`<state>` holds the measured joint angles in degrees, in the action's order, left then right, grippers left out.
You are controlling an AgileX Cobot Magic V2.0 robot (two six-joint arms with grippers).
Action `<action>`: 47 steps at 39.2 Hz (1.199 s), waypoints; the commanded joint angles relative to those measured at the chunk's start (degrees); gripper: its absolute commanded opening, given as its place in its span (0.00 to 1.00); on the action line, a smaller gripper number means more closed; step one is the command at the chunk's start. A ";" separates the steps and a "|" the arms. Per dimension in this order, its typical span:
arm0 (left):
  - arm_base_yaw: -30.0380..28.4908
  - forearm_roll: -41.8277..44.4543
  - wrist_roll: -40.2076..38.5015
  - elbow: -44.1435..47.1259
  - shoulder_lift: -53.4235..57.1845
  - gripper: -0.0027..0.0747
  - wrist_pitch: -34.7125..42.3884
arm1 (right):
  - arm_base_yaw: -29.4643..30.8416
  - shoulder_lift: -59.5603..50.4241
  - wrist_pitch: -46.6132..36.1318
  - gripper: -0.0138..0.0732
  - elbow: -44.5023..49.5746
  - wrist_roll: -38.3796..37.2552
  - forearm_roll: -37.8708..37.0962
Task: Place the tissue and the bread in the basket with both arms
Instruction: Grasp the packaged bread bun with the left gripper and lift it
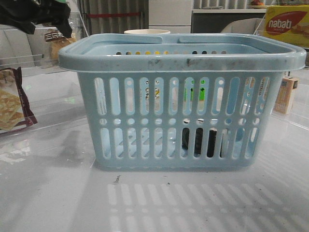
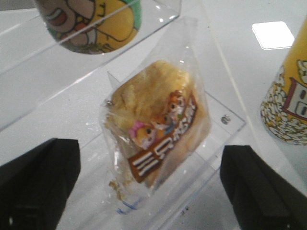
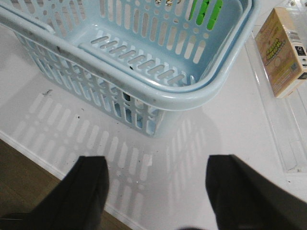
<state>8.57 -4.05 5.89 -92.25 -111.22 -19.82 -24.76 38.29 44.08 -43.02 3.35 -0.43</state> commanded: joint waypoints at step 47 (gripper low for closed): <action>1.52 -1.64 0.01 -3.83 11.63 0.15 -2.95 | -0.04 -0.15 -3.75 0.77 -1.61 0.24 -0.78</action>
<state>9.06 -5.14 5.89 -94.00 -106.67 -24.49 -24.76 38.29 44.08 -43.02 3.35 -0.53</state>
